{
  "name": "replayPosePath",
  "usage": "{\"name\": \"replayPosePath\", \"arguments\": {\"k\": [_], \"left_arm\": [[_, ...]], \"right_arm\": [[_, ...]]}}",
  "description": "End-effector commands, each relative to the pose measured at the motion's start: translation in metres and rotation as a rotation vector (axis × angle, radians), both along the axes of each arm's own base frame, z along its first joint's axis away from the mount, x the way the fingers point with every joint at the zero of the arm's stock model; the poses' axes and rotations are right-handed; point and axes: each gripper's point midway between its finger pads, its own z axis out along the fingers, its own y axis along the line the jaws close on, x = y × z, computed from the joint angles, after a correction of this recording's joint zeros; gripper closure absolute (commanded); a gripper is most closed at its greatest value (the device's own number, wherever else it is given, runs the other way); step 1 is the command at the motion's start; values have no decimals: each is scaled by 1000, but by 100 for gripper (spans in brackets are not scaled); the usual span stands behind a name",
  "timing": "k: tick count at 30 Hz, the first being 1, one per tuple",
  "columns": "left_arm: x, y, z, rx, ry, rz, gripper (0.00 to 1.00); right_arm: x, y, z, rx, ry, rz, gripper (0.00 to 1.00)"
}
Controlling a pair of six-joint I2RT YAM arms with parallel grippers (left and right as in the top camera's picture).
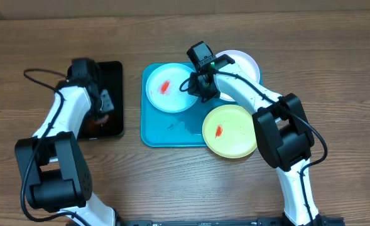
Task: Clean dirty plates on tray and stack at the side
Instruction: 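Move the sponge with the left gripper onto the left white plate, then scrub the left white plate with the sponge while the right gripper holds it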
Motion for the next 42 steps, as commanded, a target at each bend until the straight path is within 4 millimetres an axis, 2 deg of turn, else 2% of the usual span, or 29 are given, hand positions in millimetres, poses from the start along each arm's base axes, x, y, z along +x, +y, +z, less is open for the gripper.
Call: {"name": "replayPosePath", "arguments": {"k": [1,7,11,13,17,24,27,31,33,36,37,40,42], "left_arm": [[26,-38,20,-140,-74,-151,96],[46,-112,36,-234,-152,-335,96],[56,-160,38,-236,-201,-449,96],[60,-178,37,-229,-221,-483,96],[66,-189,16,-198,-205,-484,96],[73,-192,-31,-202,-98,-479,96],[71,-197,-38,-228,-64,-485,96],[48,-206,-48,-261,32,-503,96],[34,-224,-50,-323,72,-560,96],[17,-261,-43,-458,79,-725,96],[15,-267,-41,-476,77,-743,96],[21,-267,-41,-456,59,-728,96],[33,-248,-45,-371,47,-629,96]], "right_arm": [[-9,-5,-10,-43,35,16,96],[-22,5,-10,9,88,92,96],[-31,7,-10,29,129,118,96],[-36,9,-10,43,151,122,96],[-43,8,-11,44,180,124,96],[-47,11,-10,53,192,131,96],[-46,12,-10,56,186,132,96],[-43,14,-10,61,176,132,96],[-43,14,-10,61,175,133,96],[-43,14,-10,61,174,133,96],[-43,14,-10,61,174,133,96],[-43,14,-10,54,172,134,96],[-43,14,-10,54,172,135,96]]}}
